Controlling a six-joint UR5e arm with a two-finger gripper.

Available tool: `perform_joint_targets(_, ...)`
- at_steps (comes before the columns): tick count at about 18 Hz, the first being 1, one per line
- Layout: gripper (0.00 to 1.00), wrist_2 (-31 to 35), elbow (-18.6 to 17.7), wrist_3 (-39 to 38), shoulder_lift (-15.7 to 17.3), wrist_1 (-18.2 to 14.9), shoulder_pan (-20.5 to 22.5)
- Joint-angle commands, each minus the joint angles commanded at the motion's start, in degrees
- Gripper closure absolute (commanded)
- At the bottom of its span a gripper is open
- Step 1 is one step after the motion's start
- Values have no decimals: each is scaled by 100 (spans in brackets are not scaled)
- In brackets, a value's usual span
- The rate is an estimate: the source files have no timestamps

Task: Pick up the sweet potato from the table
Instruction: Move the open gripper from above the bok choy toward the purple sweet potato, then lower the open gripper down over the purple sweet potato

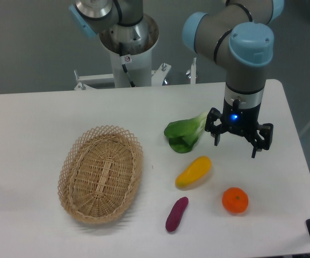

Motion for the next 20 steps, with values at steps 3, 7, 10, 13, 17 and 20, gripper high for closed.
perform_joint_targets(3,0,0,-26,-35,-9,0,-35)
perform_joint_targets(7,0,-18,-26,-70,-18,-17,-35)
perform_joint_targets(10,0,-35,-53,-263,-70,-35,-105)
perform_joint_targets(13,0,-44,-53,-728,-219,148,-202)
perform_joint_targets(17,0,-53,26,-1475,-605,448,-474)
perform_joint_targets(20,0,-53,97,-1696,-913,588,-659)
